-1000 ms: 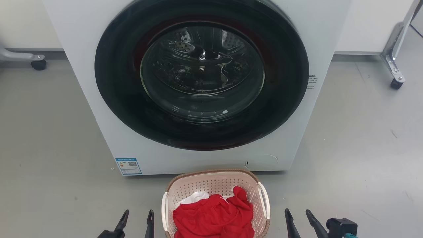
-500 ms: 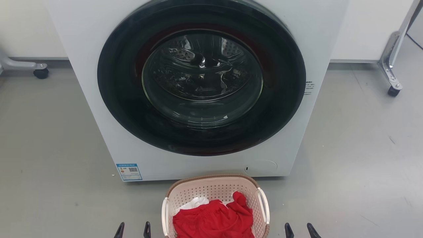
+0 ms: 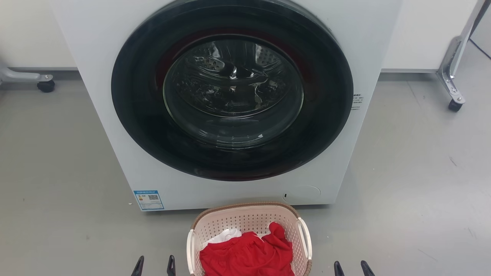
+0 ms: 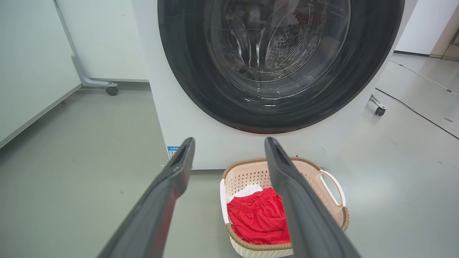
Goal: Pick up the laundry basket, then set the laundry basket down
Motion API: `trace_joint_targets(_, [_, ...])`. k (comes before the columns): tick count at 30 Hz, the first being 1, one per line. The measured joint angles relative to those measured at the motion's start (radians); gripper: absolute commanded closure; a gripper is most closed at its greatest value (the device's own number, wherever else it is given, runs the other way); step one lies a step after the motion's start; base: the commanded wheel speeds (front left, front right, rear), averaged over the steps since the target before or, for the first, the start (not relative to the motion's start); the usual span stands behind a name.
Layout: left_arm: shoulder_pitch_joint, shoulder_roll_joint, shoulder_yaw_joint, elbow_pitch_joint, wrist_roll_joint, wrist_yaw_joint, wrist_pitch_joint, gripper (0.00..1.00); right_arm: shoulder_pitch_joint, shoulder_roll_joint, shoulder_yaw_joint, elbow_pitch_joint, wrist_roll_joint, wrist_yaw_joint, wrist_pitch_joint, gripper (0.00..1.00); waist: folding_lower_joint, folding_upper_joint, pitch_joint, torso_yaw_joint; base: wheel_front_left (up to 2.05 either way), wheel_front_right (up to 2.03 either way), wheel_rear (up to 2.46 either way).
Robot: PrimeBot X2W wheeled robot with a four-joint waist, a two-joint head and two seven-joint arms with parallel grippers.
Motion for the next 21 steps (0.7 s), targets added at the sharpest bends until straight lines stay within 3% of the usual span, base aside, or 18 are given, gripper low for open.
trace_joint_targets(21, [0.0,-0.006,0.005,-0.026,0.042,0.0,0.0,0.0,0.028,0.014,-0.038,-0.056,-0.061,0.0,0.0,0.0,0.0,0.0,0.008,0.002,0.0,0.0,0.0])
